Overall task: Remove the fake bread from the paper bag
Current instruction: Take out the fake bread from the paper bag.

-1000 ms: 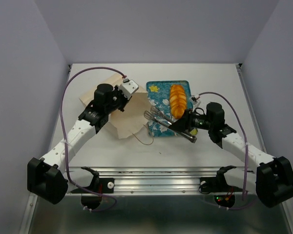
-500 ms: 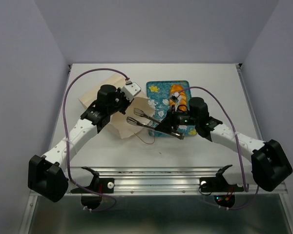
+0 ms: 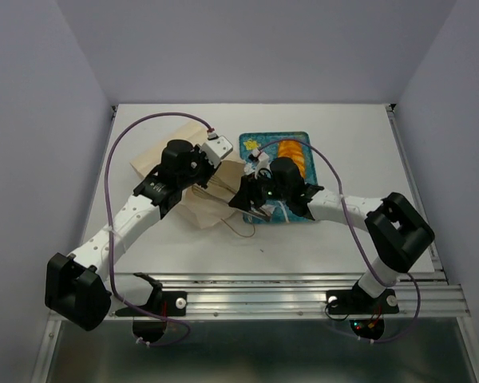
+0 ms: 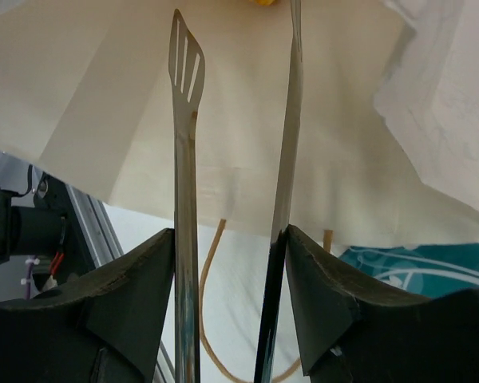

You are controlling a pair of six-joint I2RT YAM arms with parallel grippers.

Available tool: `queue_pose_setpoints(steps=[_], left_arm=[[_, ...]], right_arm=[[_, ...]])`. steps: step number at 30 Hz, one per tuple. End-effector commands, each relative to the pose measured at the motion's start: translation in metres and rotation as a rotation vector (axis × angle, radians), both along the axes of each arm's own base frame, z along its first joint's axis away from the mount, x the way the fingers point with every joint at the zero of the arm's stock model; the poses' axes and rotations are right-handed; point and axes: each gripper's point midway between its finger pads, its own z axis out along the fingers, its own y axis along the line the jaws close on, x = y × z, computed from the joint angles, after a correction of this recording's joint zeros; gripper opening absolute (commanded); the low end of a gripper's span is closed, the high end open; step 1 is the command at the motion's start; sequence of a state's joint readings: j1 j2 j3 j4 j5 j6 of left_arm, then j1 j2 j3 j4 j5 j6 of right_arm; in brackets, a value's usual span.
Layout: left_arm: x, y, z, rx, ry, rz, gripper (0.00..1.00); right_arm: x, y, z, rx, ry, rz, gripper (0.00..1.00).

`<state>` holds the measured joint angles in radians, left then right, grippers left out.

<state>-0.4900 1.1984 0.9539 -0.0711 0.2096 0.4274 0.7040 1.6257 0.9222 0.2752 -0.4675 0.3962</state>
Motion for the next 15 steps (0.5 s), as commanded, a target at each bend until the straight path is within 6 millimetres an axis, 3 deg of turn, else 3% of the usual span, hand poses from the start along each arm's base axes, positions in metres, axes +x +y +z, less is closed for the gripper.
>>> queue_pose_setpoints(steps=[1,9,15], left_arm=[[0.004,-0.008,0.017,-0.048,-0.033,-0.002,0.0],[0.009,-0.009,0.018,-0.065,-0.023,0.02,0.0],[0.012,-0.015,0.025,-0.091,-0.019,0.024,0.0]], right_arm=[[0.026,0.025,0.032,0.102,-0.103,-0.066,0.61],[0.017,0.052,0.014,0.082,-0.12,-0.004,0.61],[0.013,0.066,0.011,0.092,-0.168,0.027,0.63]])
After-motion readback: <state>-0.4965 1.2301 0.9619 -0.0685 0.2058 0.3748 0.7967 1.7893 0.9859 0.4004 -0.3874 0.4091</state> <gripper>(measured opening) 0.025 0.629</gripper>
